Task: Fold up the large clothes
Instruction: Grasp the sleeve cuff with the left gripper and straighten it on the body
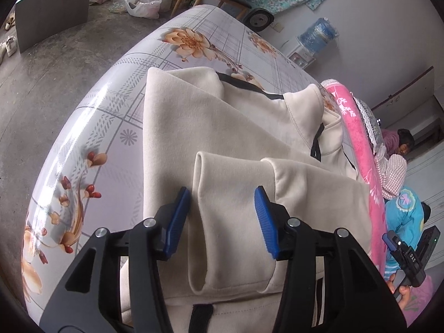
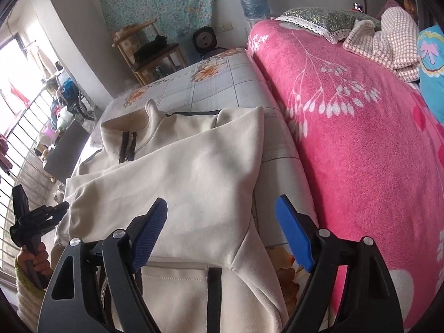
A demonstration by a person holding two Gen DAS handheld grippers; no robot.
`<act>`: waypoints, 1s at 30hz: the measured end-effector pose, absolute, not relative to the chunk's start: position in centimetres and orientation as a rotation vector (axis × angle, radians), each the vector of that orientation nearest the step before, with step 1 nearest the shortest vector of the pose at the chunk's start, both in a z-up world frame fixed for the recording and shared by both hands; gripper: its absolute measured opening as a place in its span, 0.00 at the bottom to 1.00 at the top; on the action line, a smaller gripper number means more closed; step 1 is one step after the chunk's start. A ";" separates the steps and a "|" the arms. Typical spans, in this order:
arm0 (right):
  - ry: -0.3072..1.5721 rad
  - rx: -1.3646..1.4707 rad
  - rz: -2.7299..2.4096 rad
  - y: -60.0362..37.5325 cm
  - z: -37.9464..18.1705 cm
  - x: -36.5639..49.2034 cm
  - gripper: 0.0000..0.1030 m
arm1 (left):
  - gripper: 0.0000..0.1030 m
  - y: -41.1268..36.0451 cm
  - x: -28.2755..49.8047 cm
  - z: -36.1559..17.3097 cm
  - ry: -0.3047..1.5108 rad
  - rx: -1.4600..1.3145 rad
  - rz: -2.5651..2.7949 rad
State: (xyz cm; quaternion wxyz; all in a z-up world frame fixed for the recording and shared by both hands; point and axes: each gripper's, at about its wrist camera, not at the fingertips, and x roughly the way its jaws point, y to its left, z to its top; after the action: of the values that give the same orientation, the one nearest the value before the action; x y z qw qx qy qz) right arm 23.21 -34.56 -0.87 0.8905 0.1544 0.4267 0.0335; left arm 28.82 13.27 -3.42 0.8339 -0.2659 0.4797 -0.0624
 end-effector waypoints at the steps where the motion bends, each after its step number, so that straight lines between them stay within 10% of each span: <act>1: 0.883 0.318 0.068 -34.5 -0.8 23.1 0.76 | 0.42 13.3 29.0 -3.4 1.015 -0.564 -0.128; 5: 0.887 0.294 0.051 -34.5 -1.1 23.5 0.76 | 0.05 13.0 29.7 -3.3 1.017 -0.512 -0.088; 15: 0.869 0.250 0.002 -34.9 -0.8 27.4 0.76 | 0.04 9.2 27.2 3.2 0.801 -0.084 -0.062; 23: 0.974 0.108 -0.061 -34.1 -4.4 32.3 0.42 | 0.05 9.7 28.5 -1.3 0.904 -0.064 -0.027; 26: 0.990 0.100 -0.046 -34.2 -5.0 33.1 0.09 | 0.05 10.3 28.7 -1.8 0.912 -0.098 -0.030; 30: 0.938 0.061 -0.038 -34.0 -3.5 32.7 0.06 | 0.05 10.0 28.7 -1.5 0.886 -0.103 -0.048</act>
State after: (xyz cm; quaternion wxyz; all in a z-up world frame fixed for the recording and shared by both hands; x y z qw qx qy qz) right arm 32.74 -33.98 -3.52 0.8915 0.0294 0.4517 -0.0181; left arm 28.69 10.02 -1.49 0.9019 -0.0498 0.4284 -0.0232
